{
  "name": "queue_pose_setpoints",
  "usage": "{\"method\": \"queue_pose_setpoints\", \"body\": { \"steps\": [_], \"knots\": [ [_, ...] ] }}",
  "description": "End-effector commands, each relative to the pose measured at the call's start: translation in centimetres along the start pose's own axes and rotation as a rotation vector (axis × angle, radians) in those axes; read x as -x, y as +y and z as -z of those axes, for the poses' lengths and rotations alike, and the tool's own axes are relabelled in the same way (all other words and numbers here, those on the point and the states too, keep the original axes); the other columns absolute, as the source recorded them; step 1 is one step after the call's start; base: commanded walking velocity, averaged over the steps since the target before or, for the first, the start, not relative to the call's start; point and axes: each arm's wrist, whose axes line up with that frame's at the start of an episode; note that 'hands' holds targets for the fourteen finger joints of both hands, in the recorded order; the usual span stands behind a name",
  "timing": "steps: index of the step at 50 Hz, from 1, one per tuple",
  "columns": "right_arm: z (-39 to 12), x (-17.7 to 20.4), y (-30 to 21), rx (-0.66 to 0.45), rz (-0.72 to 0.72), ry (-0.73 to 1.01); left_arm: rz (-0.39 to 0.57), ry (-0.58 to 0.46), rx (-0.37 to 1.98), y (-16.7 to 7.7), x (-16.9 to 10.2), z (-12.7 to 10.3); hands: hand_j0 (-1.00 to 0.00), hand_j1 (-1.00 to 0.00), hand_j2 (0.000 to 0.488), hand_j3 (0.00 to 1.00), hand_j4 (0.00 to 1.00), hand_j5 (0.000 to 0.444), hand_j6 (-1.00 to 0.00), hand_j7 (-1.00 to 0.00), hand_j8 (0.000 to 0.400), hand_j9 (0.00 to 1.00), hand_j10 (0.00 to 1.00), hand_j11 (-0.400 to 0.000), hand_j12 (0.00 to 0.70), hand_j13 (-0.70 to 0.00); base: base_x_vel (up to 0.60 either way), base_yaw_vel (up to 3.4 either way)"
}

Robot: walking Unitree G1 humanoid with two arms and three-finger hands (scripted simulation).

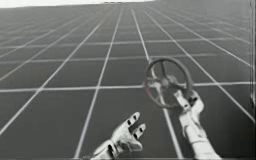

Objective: Pick up and drop off the object

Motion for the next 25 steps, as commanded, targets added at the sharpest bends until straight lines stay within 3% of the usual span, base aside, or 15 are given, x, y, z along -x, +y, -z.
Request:
{"method": "queue_pose_setpoints", "body": {
  "steps": [1, 25],
  "knots": [
    [-0.93, -0.18, -0.37, -0.032, 0.0, -0.029, 0.01, 0.006, -0.02, -0.59, -0.26, -0.14, 0.0, 0.0, 0.0, 1.0, 1.0, 0.0, 0.0, 0.0, 0.0, 1.0, 1.0, -0.4, 0.0, -0.7, 0.4, -0.41],
    [-0.93, -0.18, -0.37, -0.032, 0.0, -0.029, 0.01, 0.006, -0.02, -0.59, -0.26, -0.14, 0.0, 0.0, 0.0, 1.0, 1.0, 0.0, 0.0, 0.0, 0.0, 1.0, 1.0, -0.4, 0.0, -0.7, 0.41, -0.35]
  ]
}}
